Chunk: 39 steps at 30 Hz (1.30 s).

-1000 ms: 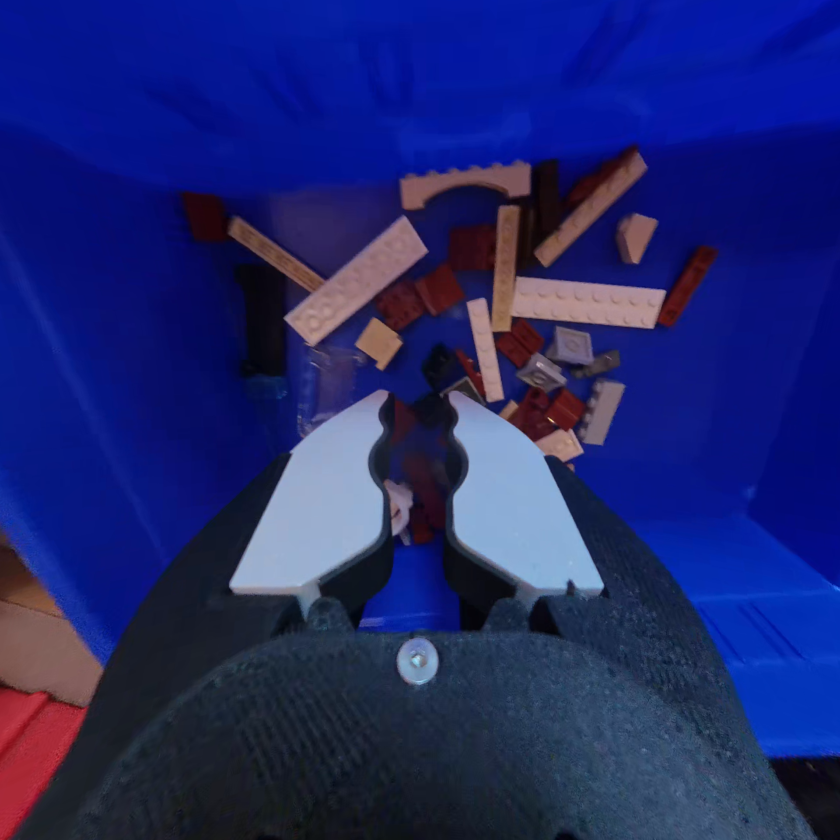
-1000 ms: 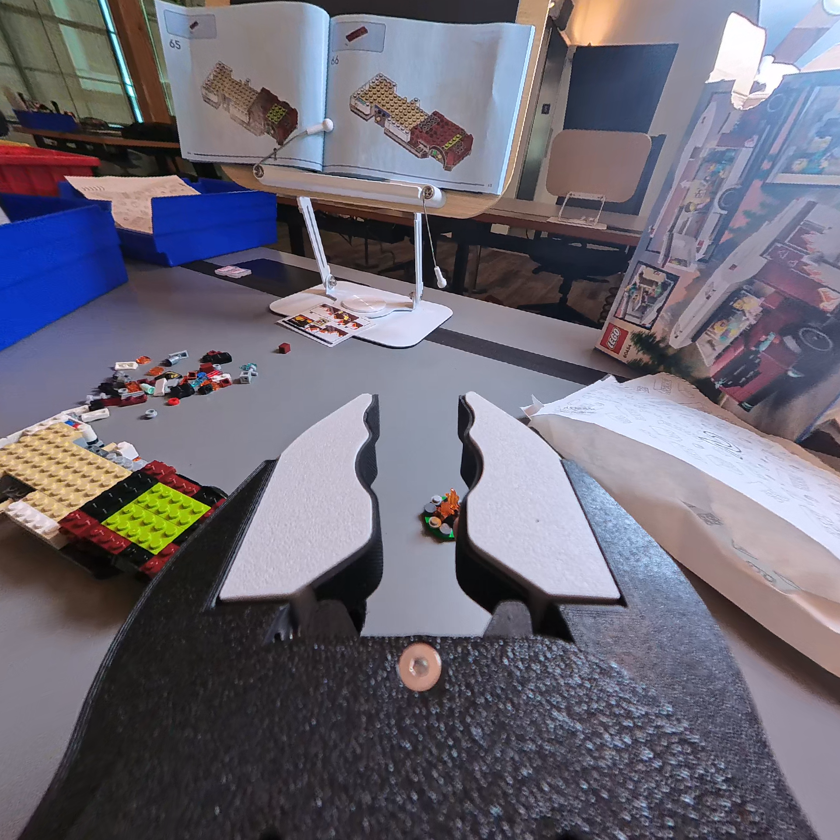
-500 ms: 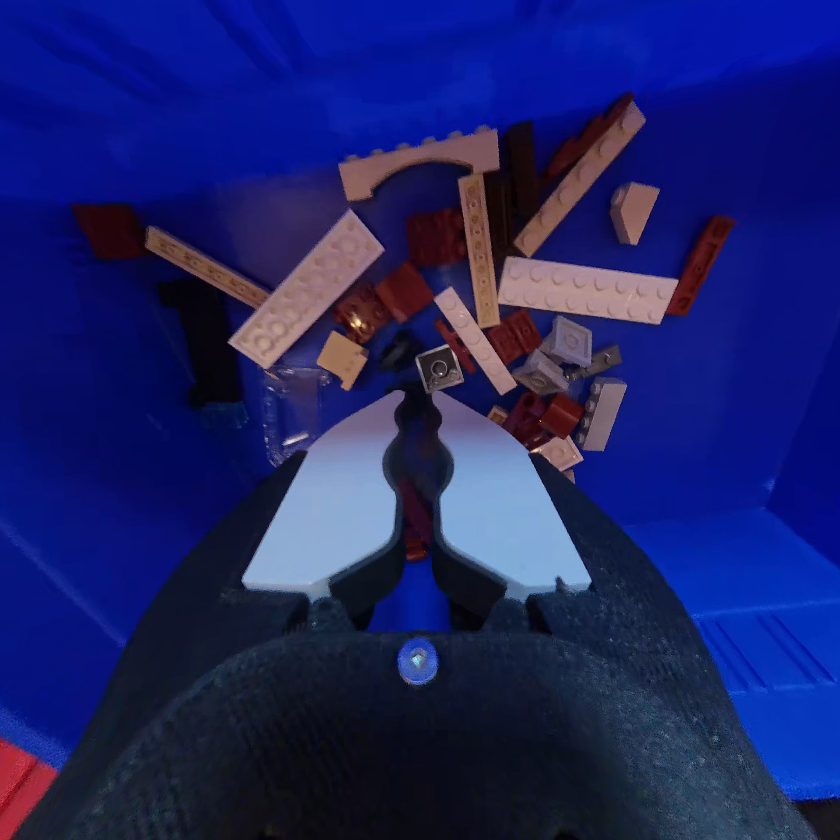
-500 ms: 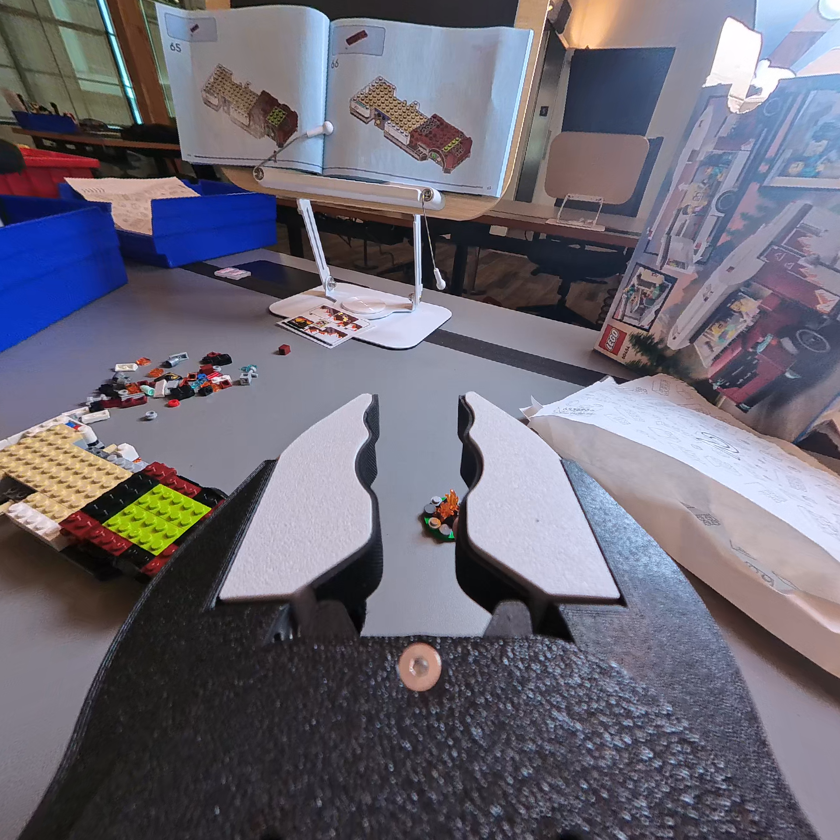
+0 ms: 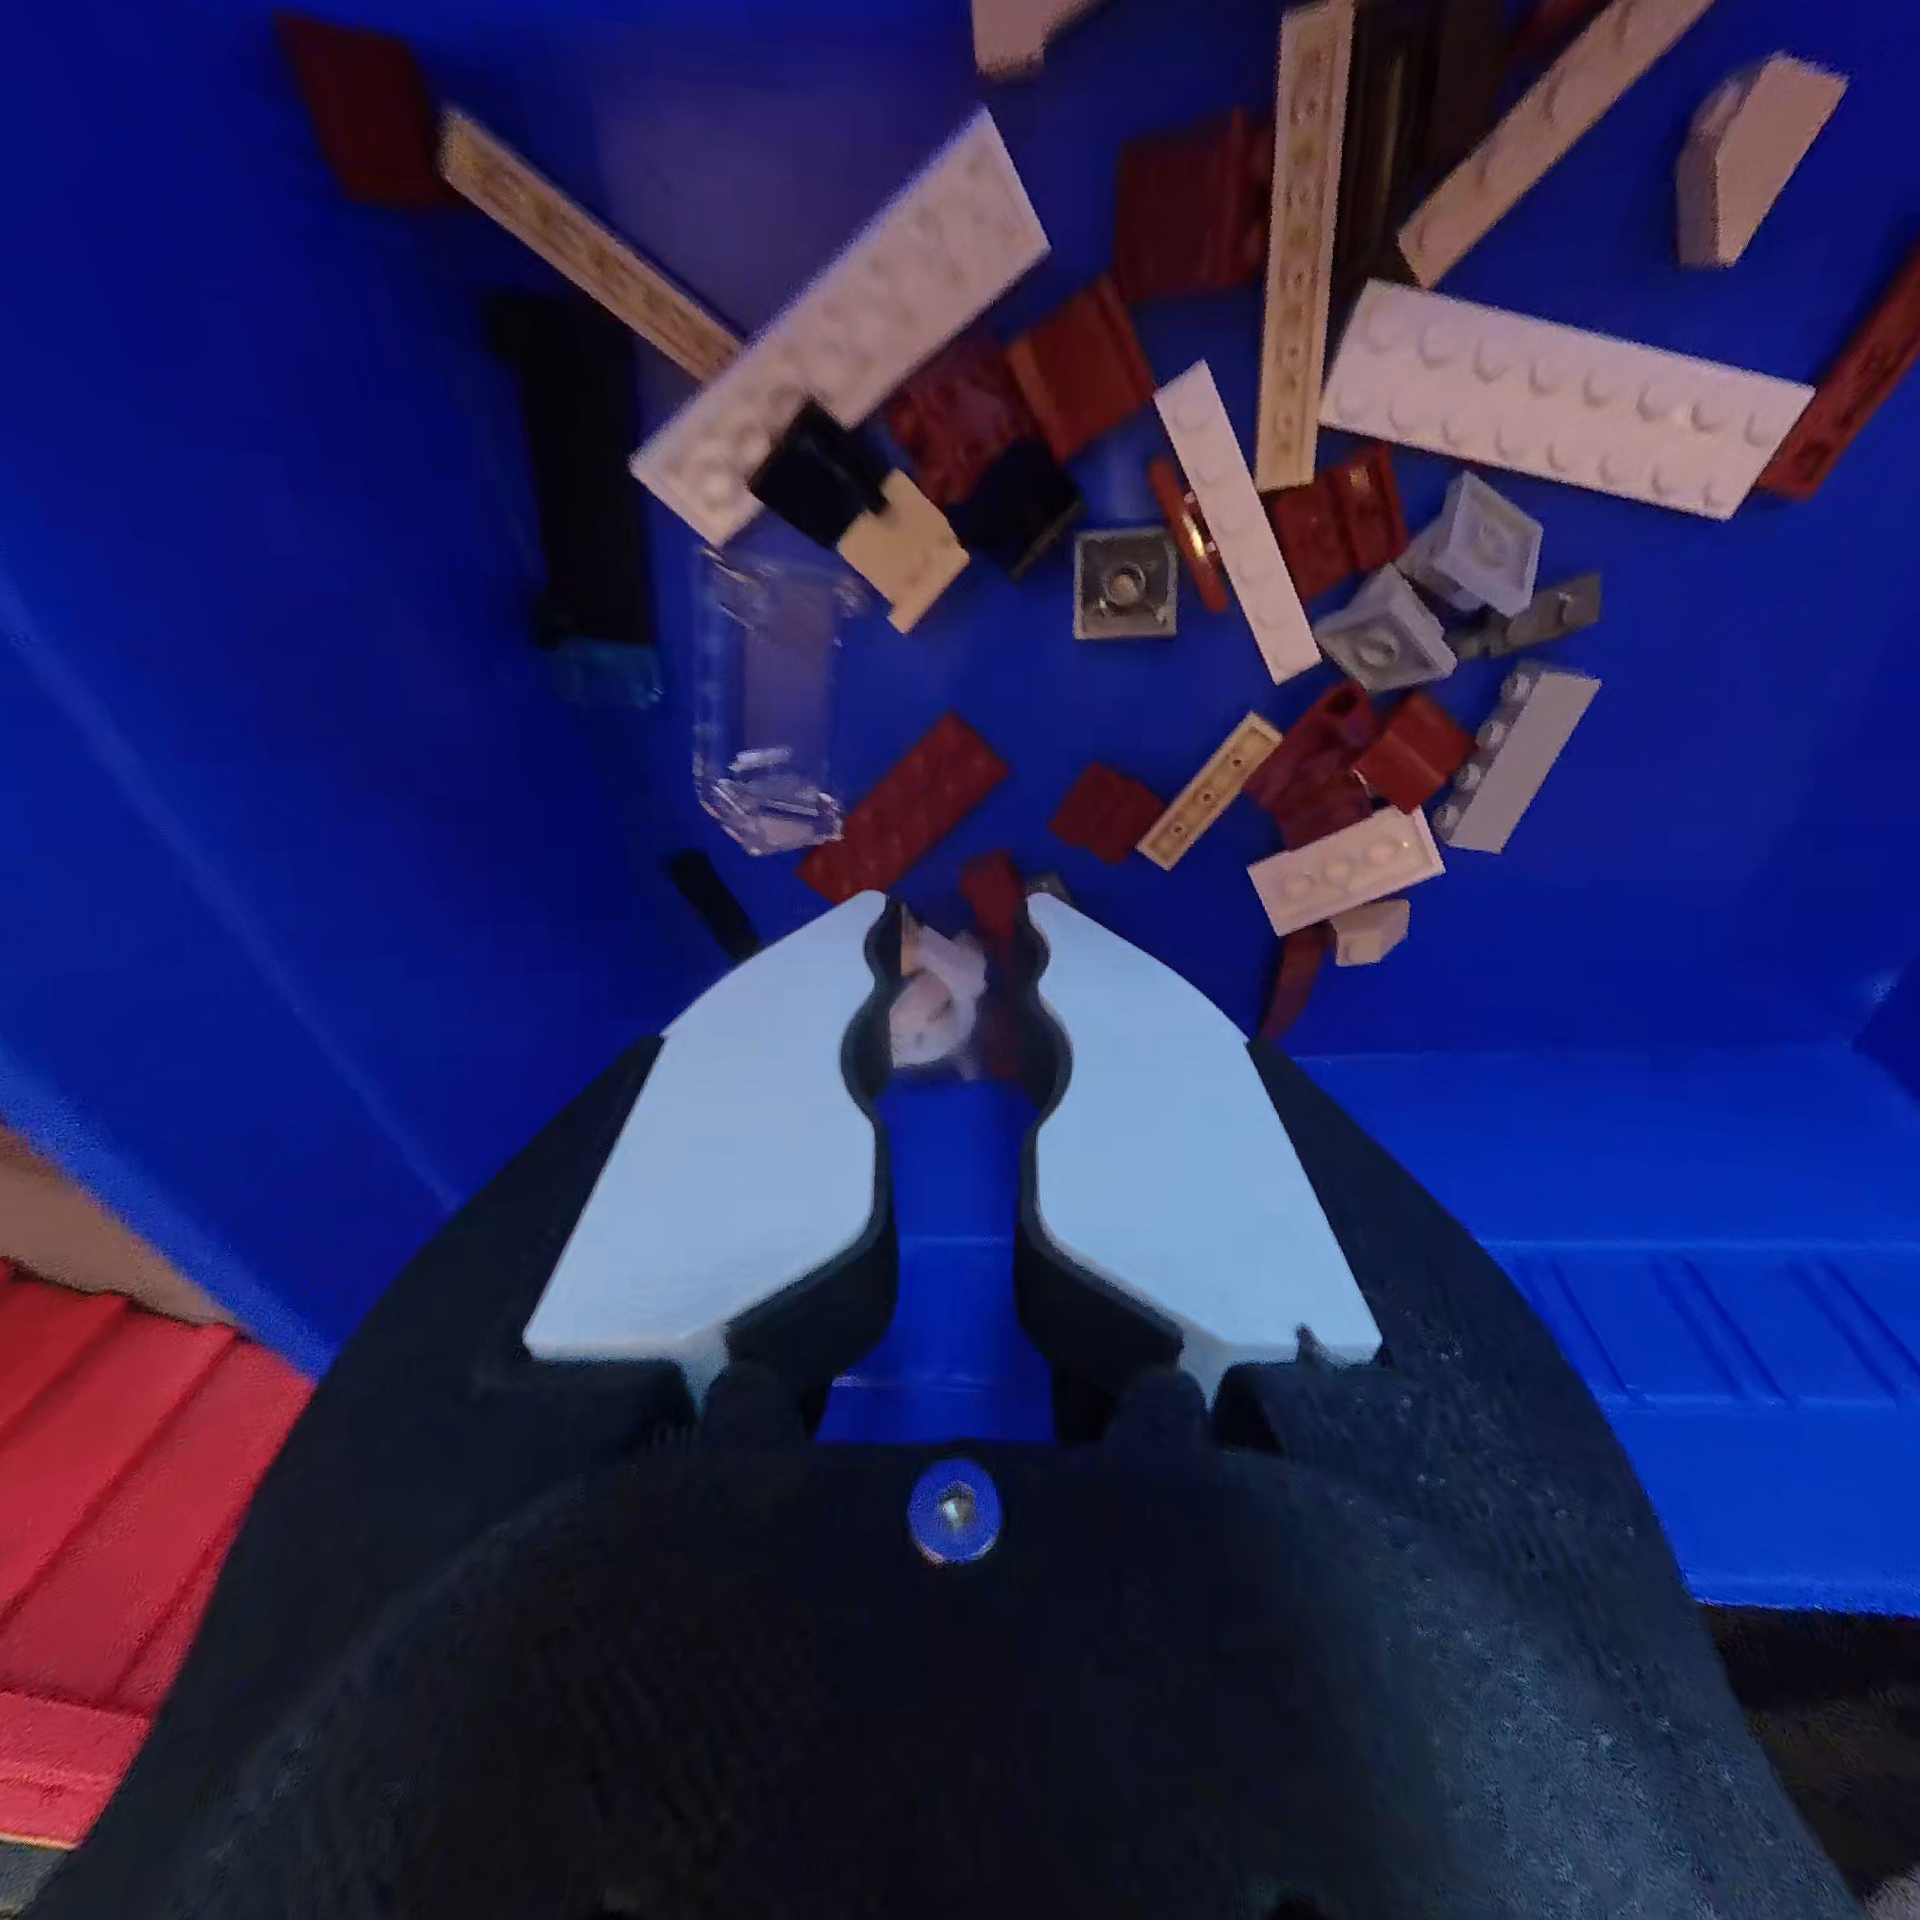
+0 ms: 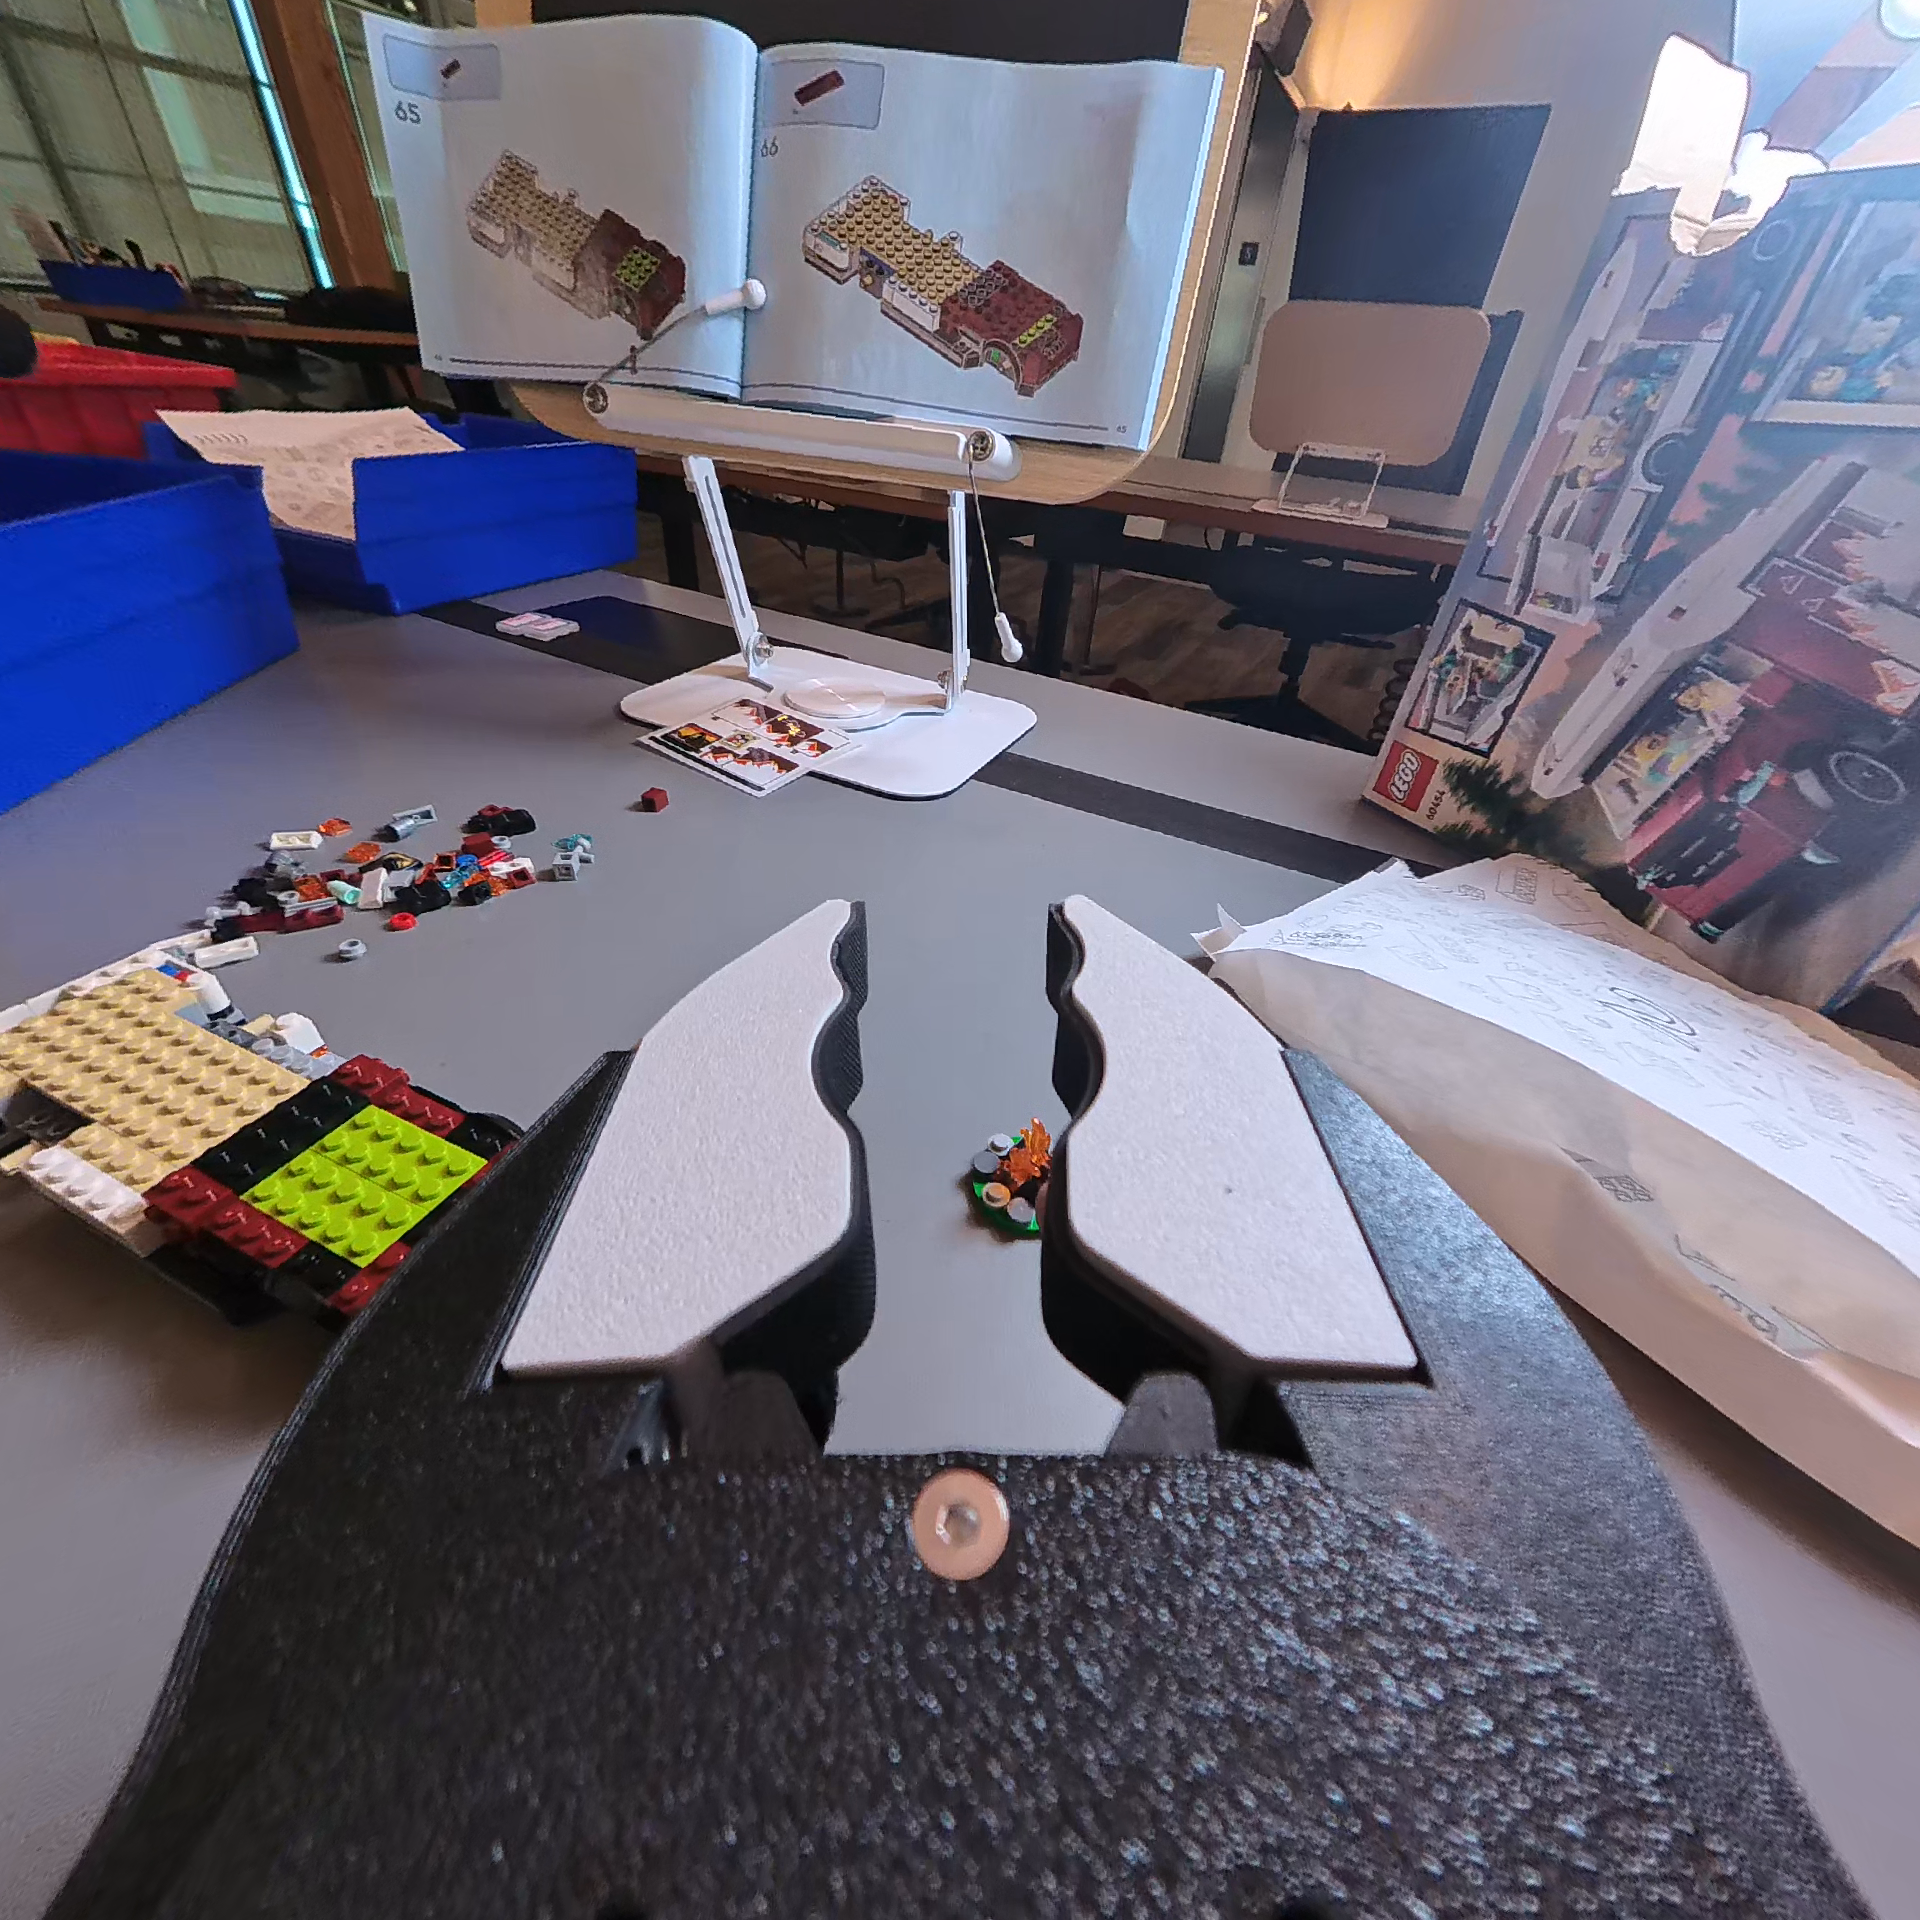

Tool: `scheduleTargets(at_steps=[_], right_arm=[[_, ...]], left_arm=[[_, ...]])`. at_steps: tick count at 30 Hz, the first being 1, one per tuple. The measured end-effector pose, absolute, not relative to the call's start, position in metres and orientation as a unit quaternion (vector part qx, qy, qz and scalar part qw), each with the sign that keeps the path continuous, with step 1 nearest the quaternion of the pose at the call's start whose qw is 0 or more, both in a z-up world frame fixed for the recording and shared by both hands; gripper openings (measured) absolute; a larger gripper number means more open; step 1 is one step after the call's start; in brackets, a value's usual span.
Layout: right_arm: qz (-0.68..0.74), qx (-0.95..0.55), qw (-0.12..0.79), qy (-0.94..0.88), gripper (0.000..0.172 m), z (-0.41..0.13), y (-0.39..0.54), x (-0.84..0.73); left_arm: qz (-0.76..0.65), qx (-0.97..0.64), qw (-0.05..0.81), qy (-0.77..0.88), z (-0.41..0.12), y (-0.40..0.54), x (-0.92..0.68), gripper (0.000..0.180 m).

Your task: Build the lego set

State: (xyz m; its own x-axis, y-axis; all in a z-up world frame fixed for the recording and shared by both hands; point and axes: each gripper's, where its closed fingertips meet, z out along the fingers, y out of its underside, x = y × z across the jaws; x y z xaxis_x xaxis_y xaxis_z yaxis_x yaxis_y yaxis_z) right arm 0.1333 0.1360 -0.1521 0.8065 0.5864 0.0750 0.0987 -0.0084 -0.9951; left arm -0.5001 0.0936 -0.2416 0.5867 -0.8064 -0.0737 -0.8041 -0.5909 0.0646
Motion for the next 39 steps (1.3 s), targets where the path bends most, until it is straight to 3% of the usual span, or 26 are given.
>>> scheduleTargets(at_steps=[9,14,24,29,39], right_arm=[[0.185,-0.687,0.656,-0.251,0.033,-0.153,0.136,0.133],[0.186,-0.687,0.655,-0.252,0.033,-0.153,0.136,0.132],[0.19,-0.684,0.656,-0.255,0.033,-0.152,0.135,0.13],[0.19,-0.682,0.659,-0.252,0.033,-0.15,0.134,0.132],[0.187,-0.685,0.657,-0.253,0.033,-0.152,0.135,0.132]], left_arm=[[-0.056,0.883,0.097,-0.457,-0.263,0.074,-0.508,0.027],[-0.049,0.881,0.108,-0.457,-0.263,0.072,-0.505,0.017],[0.045,0.885,-0.041,-0.462,-0.22,0.088,-0.457,0.012],[0.033,0.881,-0.09,-0.463,-0.214,0.099,-0.453,0.027],[0.049,0.861,-0.018,-0.506,-0.246,0.047,-0.433,0.031]])
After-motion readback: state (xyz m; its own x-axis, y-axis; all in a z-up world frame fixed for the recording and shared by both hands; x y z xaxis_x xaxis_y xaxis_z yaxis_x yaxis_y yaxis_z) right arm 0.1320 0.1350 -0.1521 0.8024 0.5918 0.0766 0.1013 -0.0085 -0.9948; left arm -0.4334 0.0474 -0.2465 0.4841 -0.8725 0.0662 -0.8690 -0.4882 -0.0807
